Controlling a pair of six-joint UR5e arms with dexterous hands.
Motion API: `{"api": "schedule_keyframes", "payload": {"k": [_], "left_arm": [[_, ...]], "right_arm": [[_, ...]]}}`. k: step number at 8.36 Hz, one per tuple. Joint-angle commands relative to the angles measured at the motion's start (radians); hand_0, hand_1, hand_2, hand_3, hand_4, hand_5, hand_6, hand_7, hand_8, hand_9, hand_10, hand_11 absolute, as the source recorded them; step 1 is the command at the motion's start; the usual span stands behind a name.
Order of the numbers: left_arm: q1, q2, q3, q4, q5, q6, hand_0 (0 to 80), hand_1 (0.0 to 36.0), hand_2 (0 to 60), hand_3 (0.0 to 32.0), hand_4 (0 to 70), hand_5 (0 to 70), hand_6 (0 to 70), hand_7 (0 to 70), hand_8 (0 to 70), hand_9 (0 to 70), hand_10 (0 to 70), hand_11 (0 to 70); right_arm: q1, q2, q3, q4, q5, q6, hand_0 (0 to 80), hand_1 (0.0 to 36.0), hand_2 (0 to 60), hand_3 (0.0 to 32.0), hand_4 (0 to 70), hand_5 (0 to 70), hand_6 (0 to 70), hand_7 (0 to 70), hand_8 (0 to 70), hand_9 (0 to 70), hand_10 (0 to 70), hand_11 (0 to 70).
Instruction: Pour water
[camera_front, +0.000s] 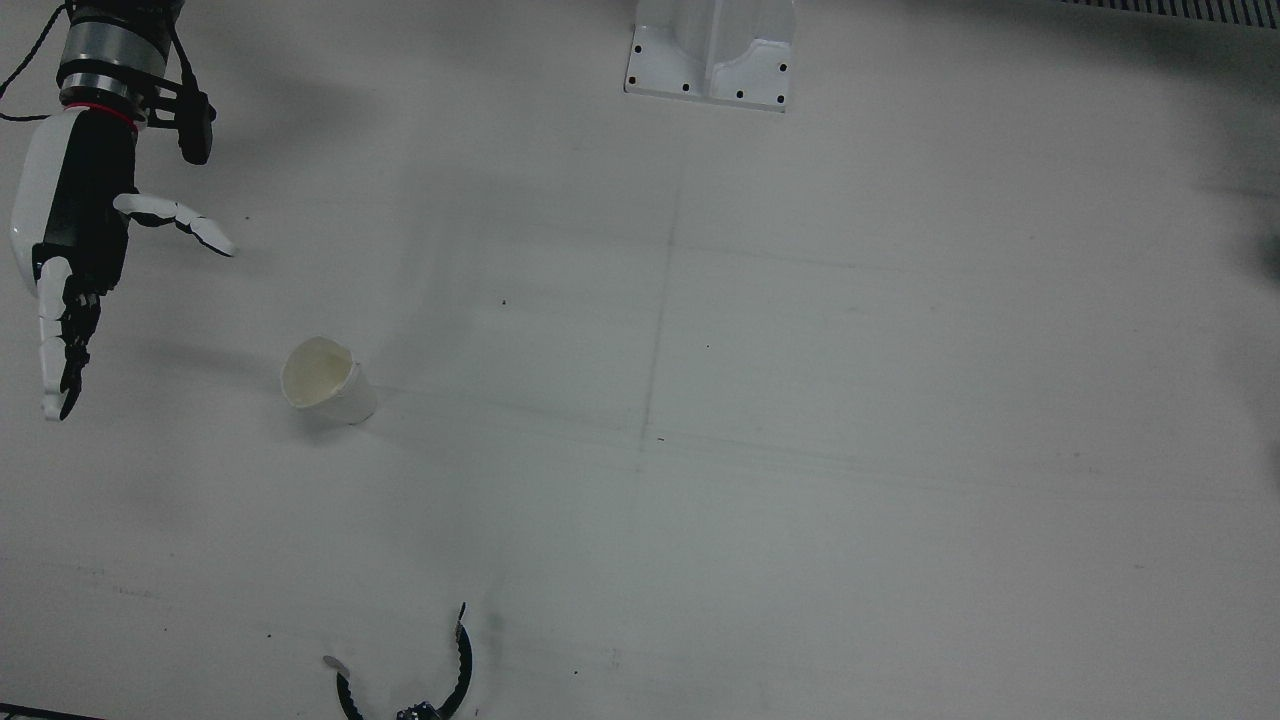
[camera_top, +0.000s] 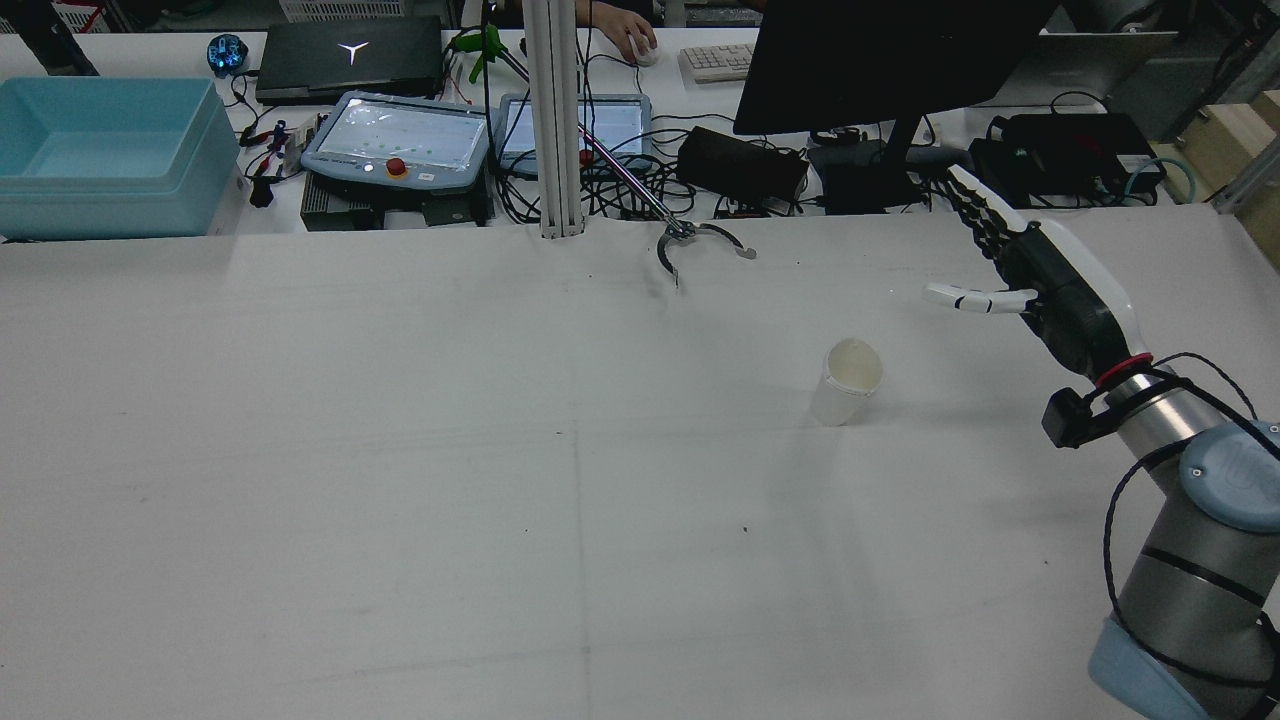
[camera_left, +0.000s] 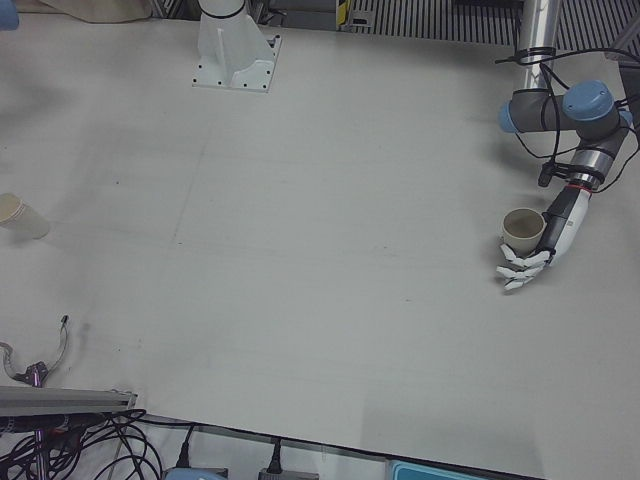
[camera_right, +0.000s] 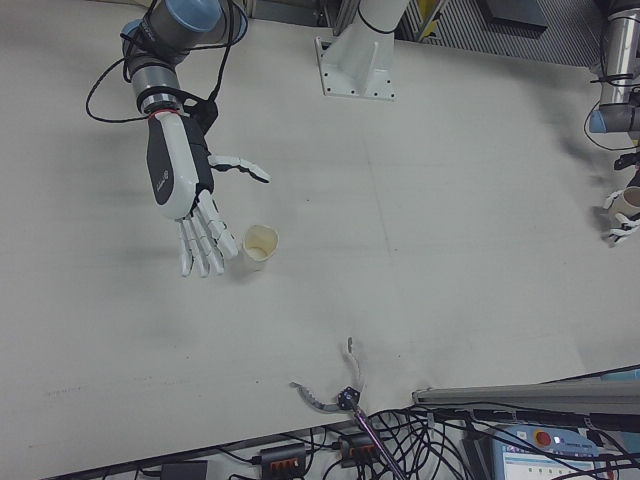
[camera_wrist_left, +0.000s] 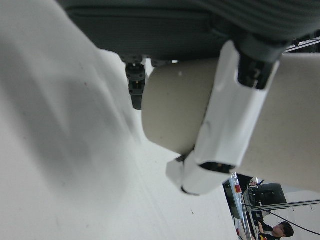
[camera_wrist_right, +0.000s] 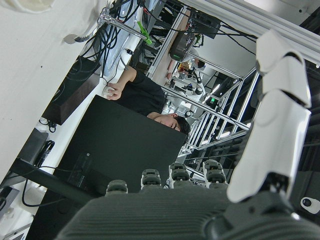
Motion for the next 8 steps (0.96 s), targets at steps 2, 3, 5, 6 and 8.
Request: {"api": "schedule_keyframes", "payload": {"k": [2,3,5,6,8], "left_arm": [[0.001,0.004,-0.139,0.016,0.05,-0.146,80.0,36.0,60.0,0.0,70.0,70.0,27.4,35.7,14.2,17.3,12.5,22.0],[0.004,0.012,-0.169,-0.011,0.05,-0.178,80.0,36.0,60.0,0.0,70.0,70.0,27.1,35.2,14.1,16.7,12.4,21.8],[0.006,0.016,-0.219,-0.022,0.05,-0.225,80.0,36.0,60.0,0.0,70.0,70.0,27.3,34.8,14.3,17.2,12.2,21.6],[0.007,0.019,-0.236,-0.022,0.05,-0.238,80.0,36.0,60.0,0.0,70.0,70.0,28.7,37.1,15.1,19.4,12.0,21.2],[0.038,0.018,-0.253,-0.016,0.049,-0.252,80.0,36.0,60.0,0.0,70.0,70.0,29.0,37.1,15.7,20.1,11.2,20.1]], "right_arm": [[-0.001,0.006,0.0,0.001,0.004,0.001,49.3,19.7,18.5,10.0,0.0,7.1,9.9,5.4,4.9,2.8,0.0,0.0],[-0.001,0.017,0.0,0.001,0.002,-0.002,49.3,19.7,18.7,10.0,0.0,7.1,9.9,5.6,4.9,2.8,0.0,0.0],[-0.03,0.038,-0.038,0.002,0.004,0.0,49.7,20.1,19.1,10.4,0.0,7.2,9.9,4.9,4.9,2.8,0.0,0.0],[-0.065,0.034,-0.044,0.004,0.007,-0.002,49.8,20.5,20.2,9.4,0.0,7.4,10.3,5.3,5.5,3.5,0.0,0.0],[-0.087,0.037,-0.153,0.098,0.018,-0.002,52.0,22.9,17.2,6.4,0.0,7.5,4.7,0.0,2.9,0.8,0.0,0.0]]}}
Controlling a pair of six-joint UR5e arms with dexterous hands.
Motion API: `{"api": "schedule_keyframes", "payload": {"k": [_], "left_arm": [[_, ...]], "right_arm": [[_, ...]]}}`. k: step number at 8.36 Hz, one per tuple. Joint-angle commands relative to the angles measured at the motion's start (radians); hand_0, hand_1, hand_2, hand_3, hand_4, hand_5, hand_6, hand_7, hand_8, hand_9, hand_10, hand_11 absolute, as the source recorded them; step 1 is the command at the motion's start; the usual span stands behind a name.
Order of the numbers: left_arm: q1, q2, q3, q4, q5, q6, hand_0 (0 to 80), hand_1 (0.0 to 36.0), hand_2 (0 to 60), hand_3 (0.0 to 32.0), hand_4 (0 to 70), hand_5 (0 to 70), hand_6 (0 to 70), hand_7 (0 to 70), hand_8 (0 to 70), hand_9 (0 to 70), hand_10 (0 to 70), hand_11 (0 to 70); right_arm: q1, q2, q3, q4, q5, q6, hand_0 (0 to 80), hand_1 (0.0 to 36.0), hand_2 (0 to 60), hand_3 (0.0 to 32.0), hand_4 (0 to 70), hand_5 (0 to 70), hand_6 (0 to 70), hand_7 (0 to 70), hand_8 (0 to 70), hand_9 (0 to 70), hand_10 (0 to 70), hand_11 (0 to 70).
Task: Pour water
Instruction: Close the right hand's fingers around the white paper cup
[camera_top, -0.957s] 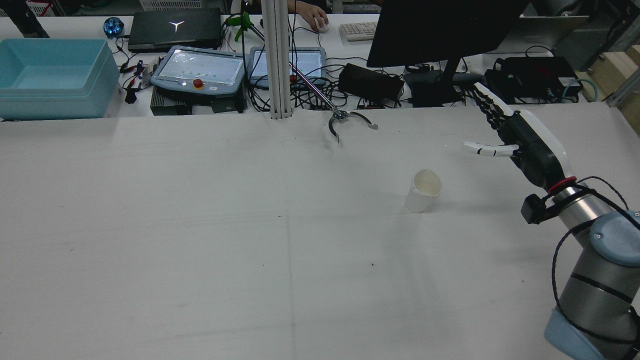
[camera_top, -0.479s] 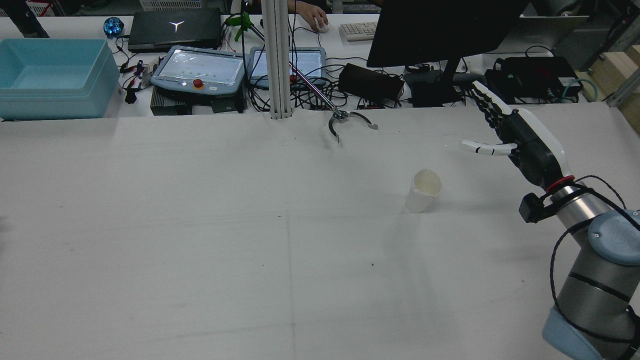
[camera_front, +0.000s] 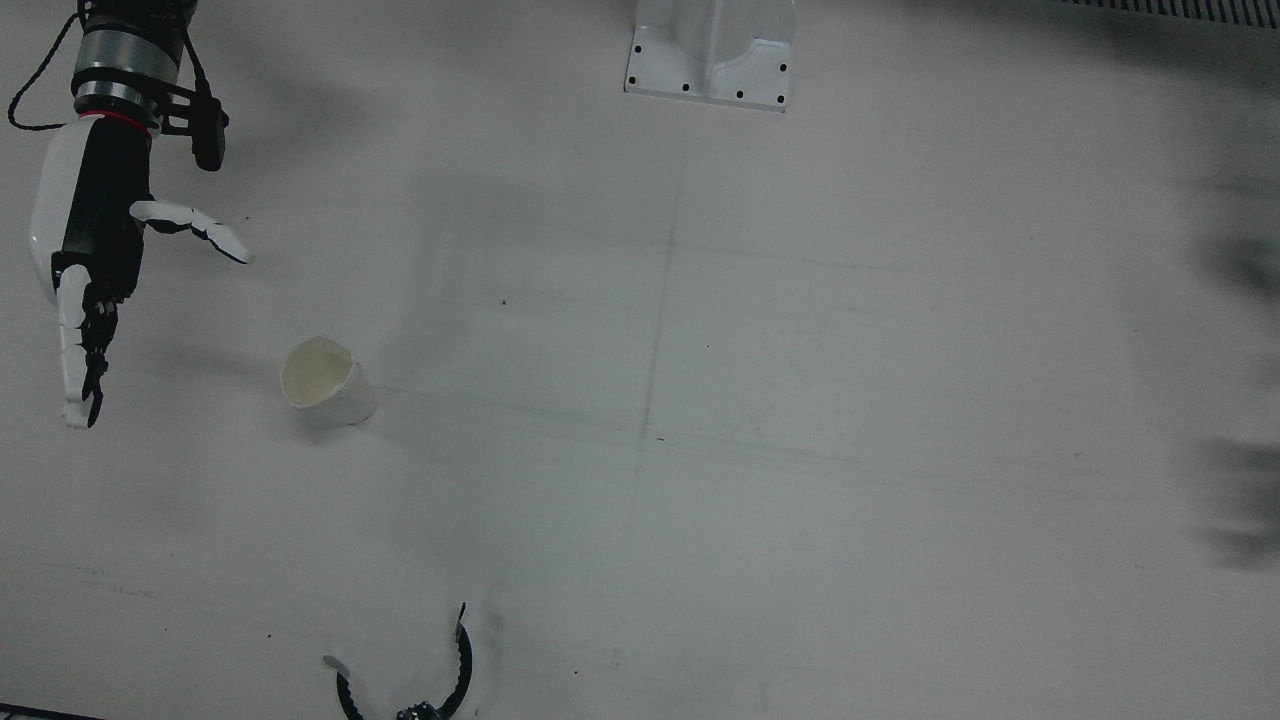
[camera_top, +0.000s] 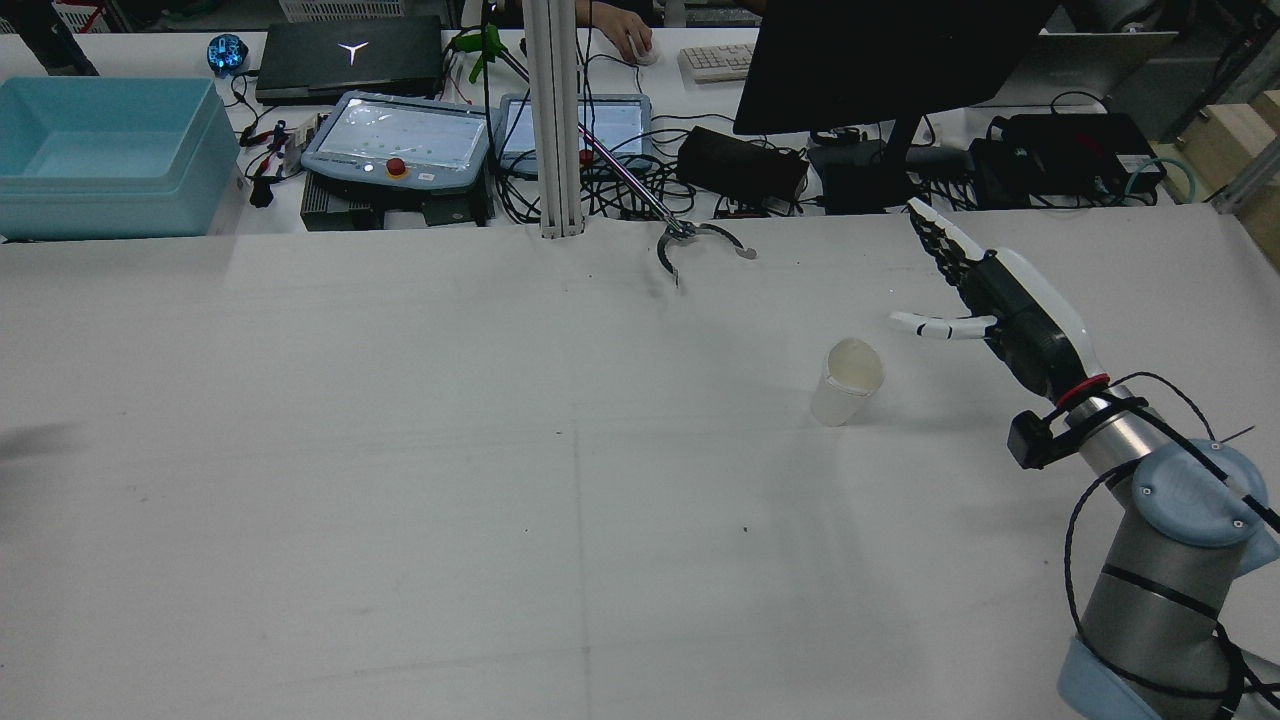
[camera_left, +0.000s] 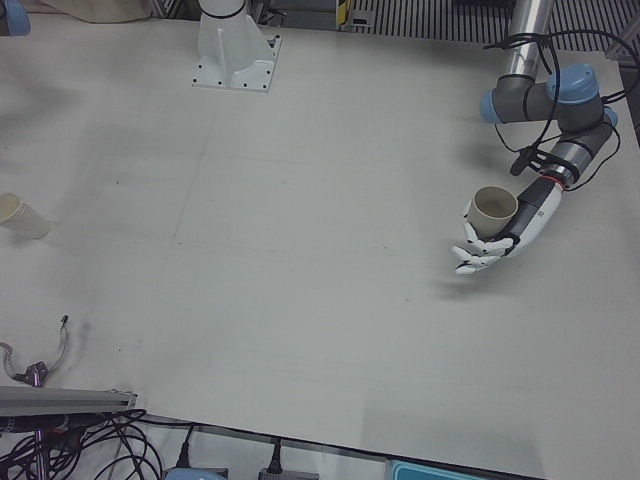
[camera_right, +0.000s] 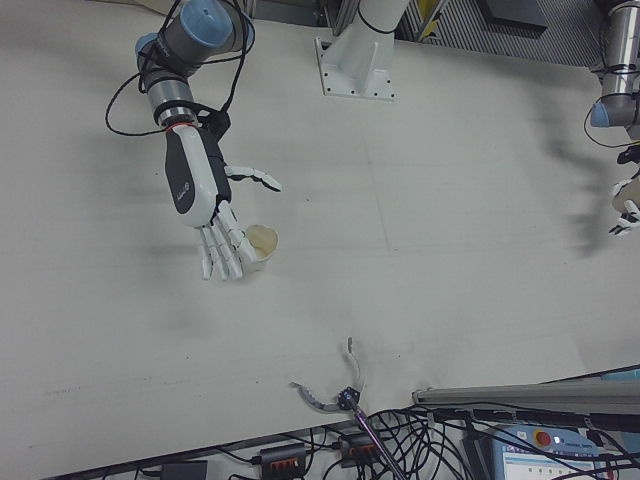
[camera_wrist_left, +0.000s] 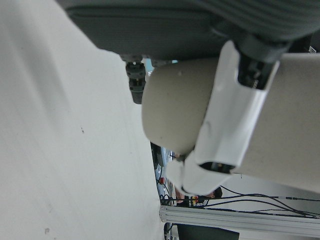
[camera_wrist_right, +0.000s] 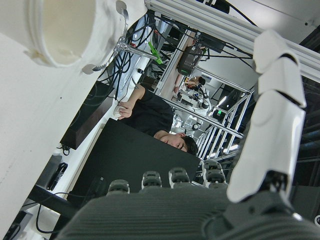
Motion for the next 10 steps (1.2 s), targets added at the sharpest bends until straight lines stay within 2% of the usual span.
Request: {"api": "schedule_keyframes", "payload": {"k": [1,2,4,8,9,10], "left_arm": [[0.048,-0.004,-0.027,0.018,-0.003,-0.015,80.0,36.0,60.0,0.0,70.0,70.0,29.9,38.0,16.5,21.2,11.5,20.6],[0.053,-0.004,-0.025,0.026,-0.004,-0.015,80.0,36.0,60.0,0.0,70.0,70.0,30.1,38.2,16.6,21.3,11.7,20.8],[0.053,-0.004,-0.022,0.029,-0.004,-0.015,80.0,36.0,60.0,0.0,70.0,70.0,29.7,37.5,16.6,21.4,11.9,21.1],[0.053,-0.001,-0.017,0.029,-0.004,-0.016,80.0,36.0,60.0,0.0,70.0,70.0,29.1,36.5,16.2,20.6,11.8,20.9],[0.055,-0.001,-0.017,0.029,-0.004,-0.015,80.0,36.0,60.0,0.0,70.0,70.0,28.9,36.2,16.1,20.4,11.7,20.8],[0.053,-0.001,-0.016,0.029,-0.004,-0.015,80.0,36.0,60.0,0.0,70.0,70.0,28.8,36.1,16.1,20.5,11.7,20.9]], "right_arm": [[-0.039,0.01,-0.206,0.213,0.03,0.004,51.3,22.0,15.0,5.4,0.0,6.4,0.0,0.0,2.5,0.1,0.0,0.0],[-0.053,0.018,-0.283,0.307,0.05,0.006,51.0,21.3,13.3,6.4,0.0,6.0,0.0,0.0,2.1,0.0,0.0,0.0],[-0.093,0.035,-0.322,0.319,0.056,0.004,51.9,22.3,14.6,13.4,0.0,7.2,4.0,0.0,2.9,0.8,0.0,0.0],[-0.133,0.052,-0.348,0.319,0.056,0.003,51.7,22.3,16.1,11.2,0.0,7.4,4.8,0.0,3.1,1.0,0.0,0.0],[-0.134,0.064,-0.364,0.32,0.056,0.004,51.6,22.5,17.2,9.6,0.0,7.5,5.4,0.0,3.5,1.5,0.0,0.0],[-0.136,0.079,-0.379,0.32,0.056,0.001,51.6,22.7,18.1,9.4,0.0,7.7,6.1,0.2,4.2,2.3,0.0,0.0]]}}
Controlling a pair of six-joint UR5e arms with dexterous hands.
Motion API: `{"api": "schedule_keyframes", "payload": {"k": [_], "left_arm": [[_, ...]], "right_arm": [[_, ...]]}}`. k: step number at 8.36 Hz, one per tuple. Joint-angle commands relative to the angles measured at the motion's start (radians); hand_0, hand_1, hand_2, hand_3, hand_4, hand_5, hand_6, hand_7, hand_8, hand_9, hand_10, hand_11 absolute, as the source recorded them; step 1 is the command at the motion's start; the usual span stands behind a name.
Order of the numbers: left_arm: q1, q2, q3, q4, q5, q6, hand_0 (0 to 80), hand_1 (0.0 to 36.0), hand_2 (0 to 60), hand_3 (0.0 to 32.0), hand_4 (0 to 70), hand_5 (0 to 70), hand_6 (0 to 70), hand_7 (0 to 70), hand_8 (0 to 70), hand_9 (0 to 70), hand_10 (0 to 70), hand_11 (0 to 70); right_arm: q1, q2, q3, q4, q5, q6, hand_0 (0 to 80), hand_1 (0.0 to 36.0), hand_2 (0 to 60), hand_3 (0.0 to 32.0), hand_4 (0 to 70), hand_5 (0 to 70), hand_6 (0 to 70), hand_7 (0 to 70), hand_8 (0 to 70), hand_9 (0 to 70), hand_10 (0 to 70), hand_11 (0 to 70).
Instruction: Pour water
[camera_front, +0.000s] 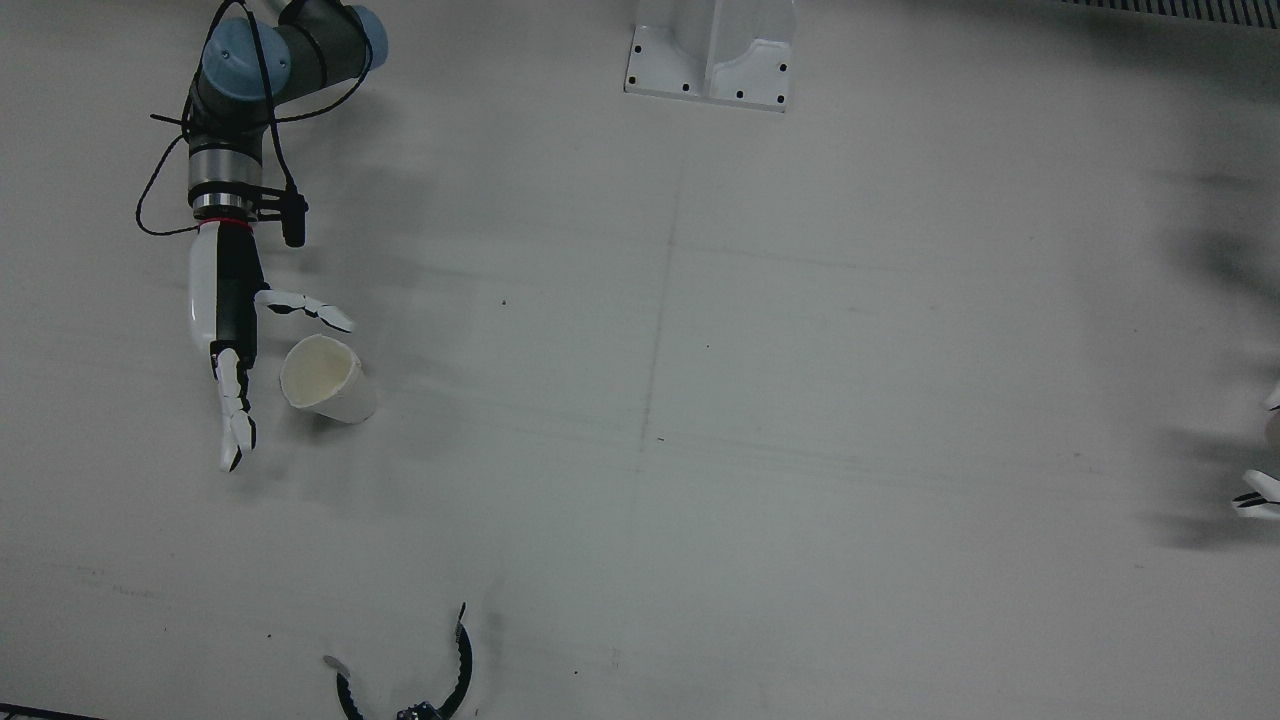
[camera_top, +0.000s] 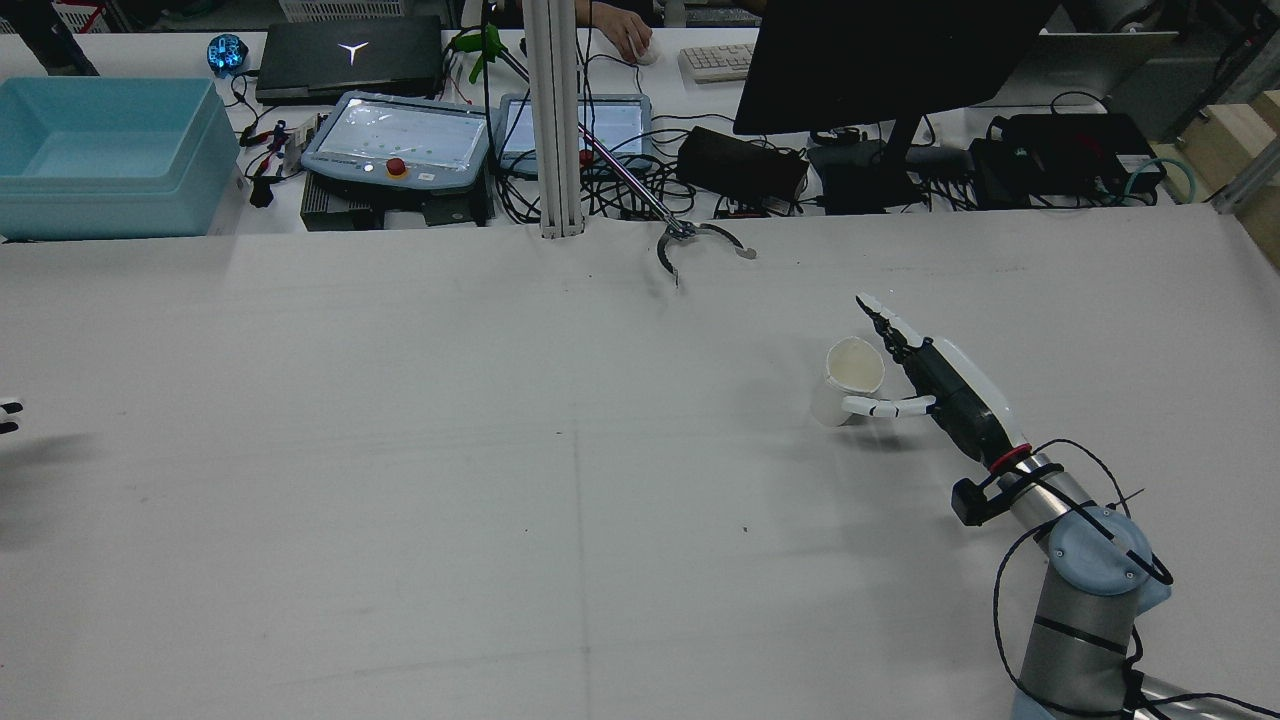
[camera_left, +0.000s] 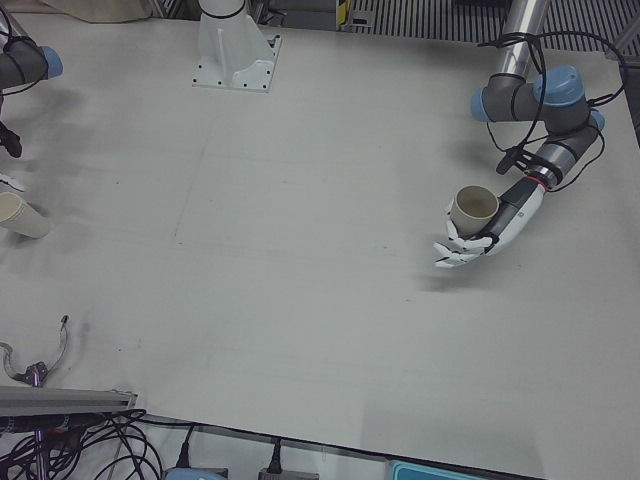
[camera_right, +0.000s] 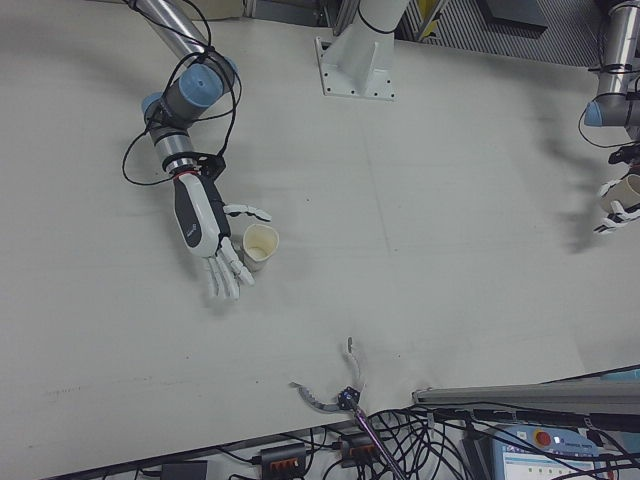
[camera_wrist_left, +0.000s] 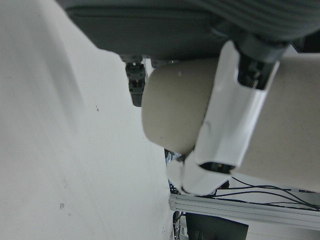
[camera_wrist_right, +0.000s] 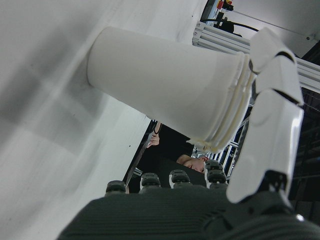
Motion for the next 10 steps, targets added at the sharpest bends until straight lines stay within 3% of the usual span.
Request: {"api": "schedule_keyframes", "payload": {"k": [1,2,3,4,6,7,8,9,10], "left_arm": [[-0.001,0.001,0.009,-0.003,0.0,0.001,80.0,36.0,60.0,0.0,70.0,70.0,28.8,36.0,15.9,20.2,11.7,20.8],[-0.001,-0.001,0.012,-0.003,0.0,0.001,80.0,36.0,58.8,0.0,70.0,70.0,28.9,36.0,15.9,20.3,11.7,20.8],[0.001,-0.001,0.021,-0.008,-0.002,0.004,80.0,36.0,58.6,0.0,70.0,70.0,28.8,35.9,15.9,20.3,11.7,20.9],[0.001,-0.001,0.029,-0.012,-0.003,0.004,80.0,36.0,57.5,0.0,70.0,70.0,28.9,35.9,16.0,20.5,11.9,21.3],[0.001,-0.004,0.039,-0.014,-0.003,0.004,80.0,36.0,56.6,0.0,69.9,70.0,29.0,35.8,16.0,20.5,12.0,21.3],[0.001,-0.005,0.045,-0.018,-0.003,0.005,80.0,36.0,55.3,0.0,70.0,70.0,29.0,35.8,16.0,20.5,12.0,21.4],[0.001,-0.005,0.05,-0.023,-0.003,0.004,80.0,36.0,54.7,0.0,70.0,70.0,29.0,35.7,16.0,20.5,12.0,21.4],[0.001,-0.005,0.05,-0.023,-0.003,0.004,80.0,36.0,54.5,0.0,70.0,70.0,29.0,35.7,16.0,20.4,12.0,21.4],[0.001,-0.005,0.049,-0.025,-0.003,0.004,80.0,36.0,54.2,0.0,70.0,70.0,28.9,35.6,16.0,20.4,12.0,21.3]], "right_arm": [[-0.006,0.035,-0.042,0.001,0.0,-0.002,52.1,23.2,20.8,5.2,0.0,8.3,9.2,3.6,6.8,5.0,0.0,0.0],[-0.006,0.049,-0.054,0.001,0.002,-0.002,52.5,23.5,22.1,2.8,0.0,9.1,12.6,7.3,9.1,7.1,0.0,0.0],[-0.006,0.062,-0.065,0.001,0.002,-0.004,52.6,23.6,21.8,6.6,0.0,9.6,13.7,8.0,9.3,7.2,0.0,0.0],[-0.008,0.076,-0.072,0.001,0.002,-0.006,52.5,23.4,22.2,7.4,0.0,10.1,16.0,10.6,10.3,8.3,0.0,0.0],[-0.008,0.082,-0.07,0.001,0.022,-0.003,55.3,26.5,27.5,4.0,0.0,12.2,24.8,26.6,12.7,12.4,0.0,0.0],[-0.014,0.084,-0.063,0.001,0.045,0.001,60.2,31.9,34.9,0.2,0.0,14.4,31.8,39.9,16.5,18.1,0.0,0.0],[-0.014,0.087,-0.056,0.001,0.045,0.001,64.8,35.5,41.5,0.0,0.0,16.0,36.4,48.2,19.5,22.7,0.0,0.0],[-0.014,0.087,-0.034,0.001,0.045,0.004,78.1,36.0,54.7,0.0,7.7,18.3,43.9,57.9,27.7,34.4,0.0,0.0],[-0.012,0.084,-0.004,0.0,0.046,0.004,75.3,36.0,56.8,0.0,11.3,18.5,46.6,60.1,30.6,38.4,0.0,0.0]]}}
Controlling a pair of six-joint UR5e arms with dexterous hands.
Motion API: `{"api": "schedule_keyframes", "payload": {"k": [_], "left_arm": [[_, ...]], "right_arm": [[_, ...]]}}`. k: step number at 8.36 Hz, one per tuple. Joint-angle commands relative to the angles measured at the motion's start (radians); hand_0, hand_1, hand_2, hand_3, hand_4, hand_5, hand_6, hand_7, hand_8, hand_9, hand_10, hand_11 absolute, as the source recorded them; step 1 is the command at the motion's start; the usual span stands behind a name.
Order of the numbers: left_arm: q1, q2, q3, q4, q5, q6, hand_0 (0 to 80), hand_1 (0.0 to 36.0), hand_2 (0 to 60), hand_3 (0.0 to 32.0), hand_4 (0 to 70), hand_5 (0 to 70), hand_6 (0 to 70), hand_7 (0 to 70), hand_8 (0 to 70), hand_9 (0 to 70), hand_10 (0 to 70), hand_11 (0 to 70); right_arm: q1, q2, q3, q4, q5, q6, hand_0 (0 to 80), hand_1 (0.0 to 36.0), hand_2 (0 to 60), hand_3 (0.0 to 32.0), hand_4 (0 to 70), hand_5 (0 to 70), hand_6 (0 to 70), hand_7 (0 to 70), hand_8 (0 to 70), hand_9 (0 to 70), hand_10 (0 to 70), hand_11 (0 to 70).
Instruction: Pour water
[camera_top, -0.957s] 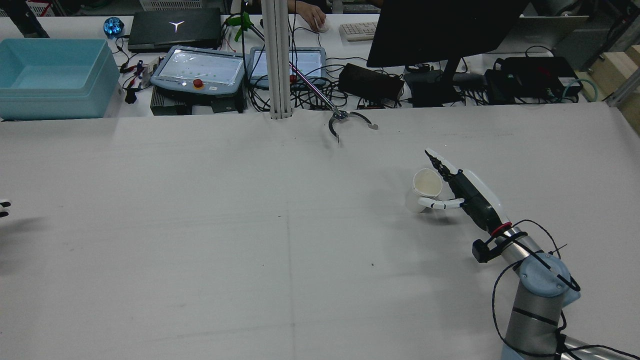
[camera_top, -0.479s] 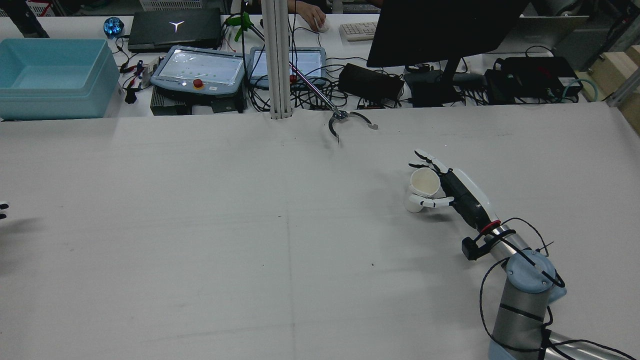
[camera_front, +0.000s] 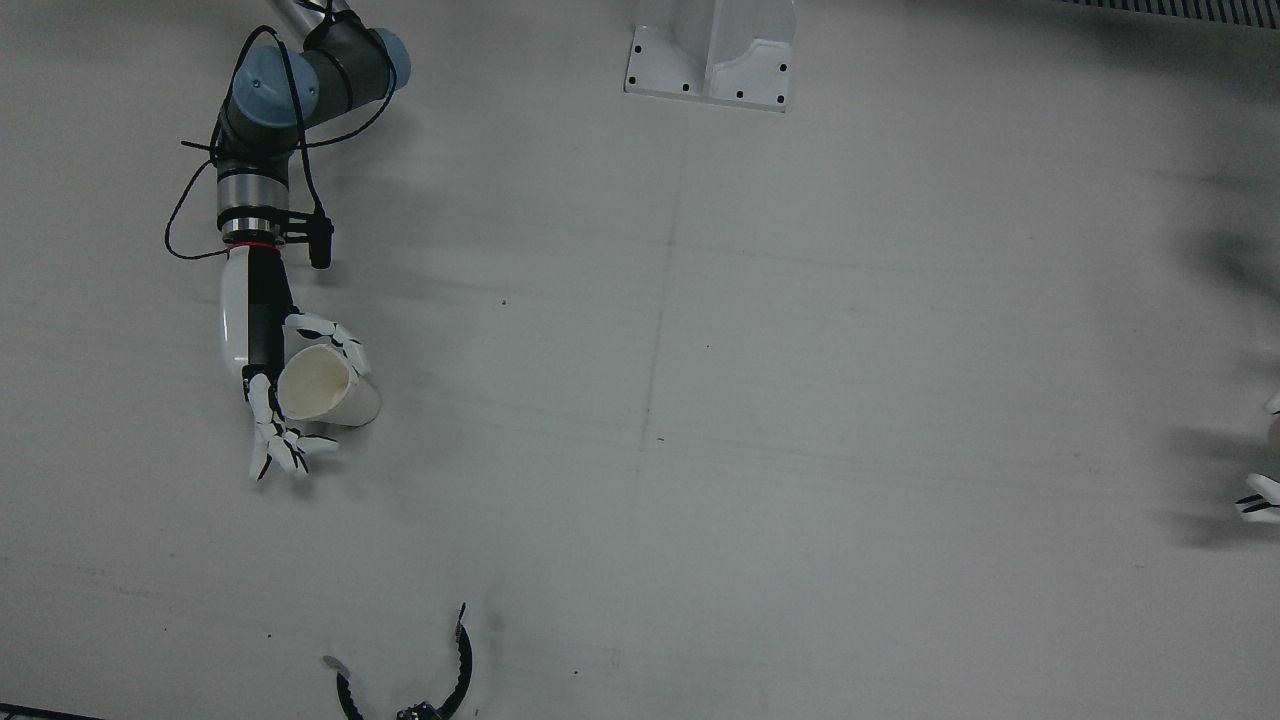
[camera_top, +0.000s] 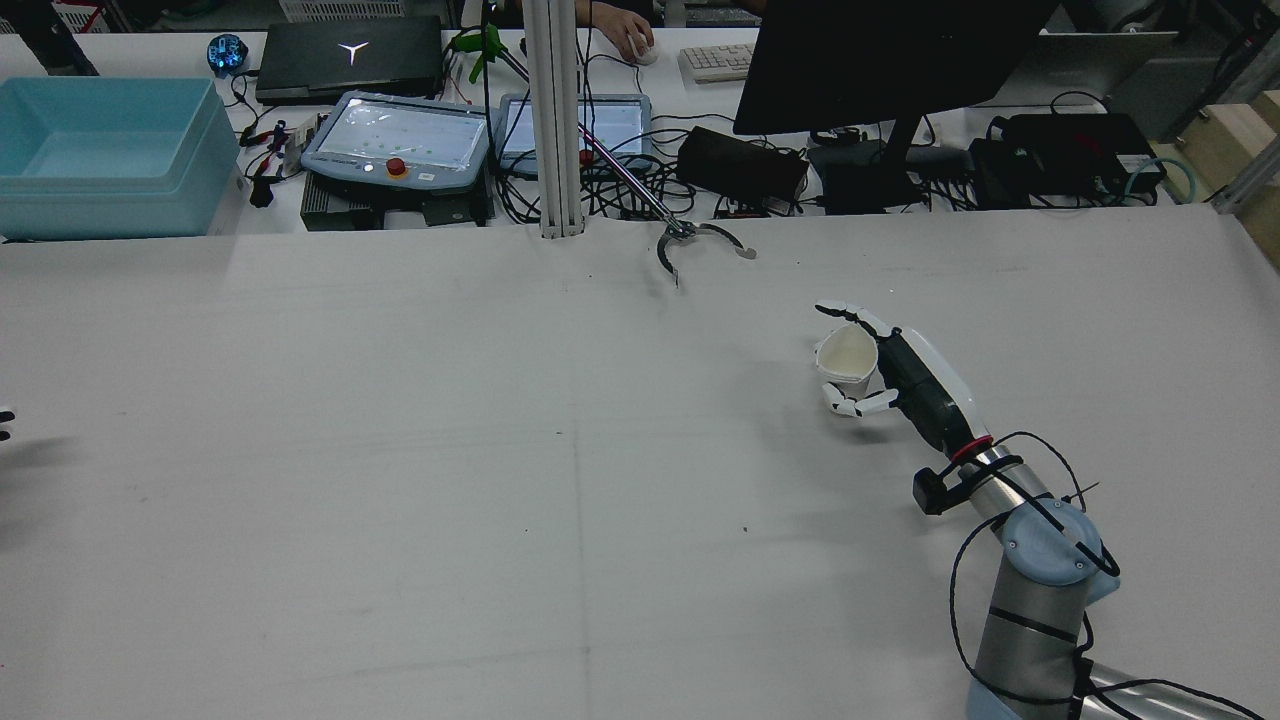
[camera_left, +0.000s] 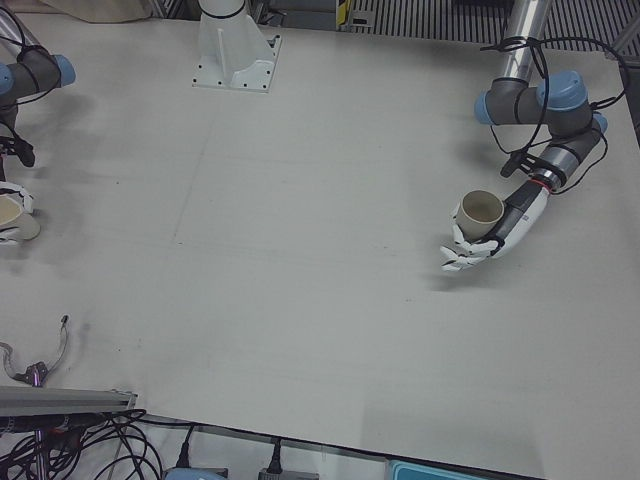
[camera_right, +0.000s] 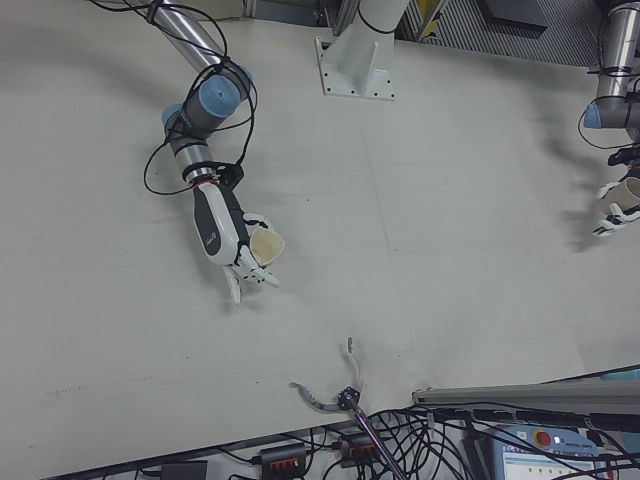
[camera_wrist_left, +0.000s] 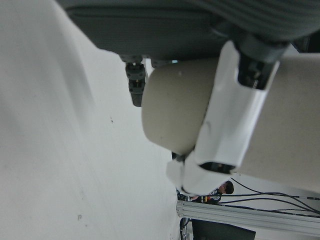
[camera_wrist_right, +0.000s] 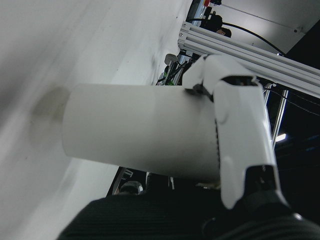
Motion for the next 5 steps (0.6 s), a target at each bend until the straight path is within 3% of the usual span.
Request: {"api": "schedule_keyframes", "payload": {"k": [1,3,5], "left_arm": [[0.0,-0.002,-0.01,-0.005,0.002,0.0,80.0,36.0,53.8,0.0,70.0,70.0,28.9,35.5,16.0,20.3,12.0,21.3],[0.029,-0.013,-0.06,0.033,0.005,0.001,80.0,36.0,58.2,0.0,70.0,70.0,29.6,36.1,16.2,20.1,11.6,20.6],[0.142,-0.112,-0.137,0.165,0.006,0.007,80.0,36.0,60.0,0.0,70.0,70.0,30.6,36.7,16.4,20.3,11.5,20.5]], "right_arm": [[0.01,-0.005,0.097,-0.005,0.005,0.001,69.4,36.0,57.4,0.0,16.2,18.1,48.0,59.4,31.8,39.6,0.0,0.0],[0.051,-0.005,0.178,-0.014,0.001,-0.004,80.0,36.0,56.9,0.0,19.6,18.3,47.9,58.7,28.8,35.2,0.0,0.0],[0.079,-0.005,0.23,-0.015,-0.001,-0.01,80.0,36.0,56.4,0.0,20.8,19.2,50.6,59.6,29.2,35.3,0.0,0.0]]}}
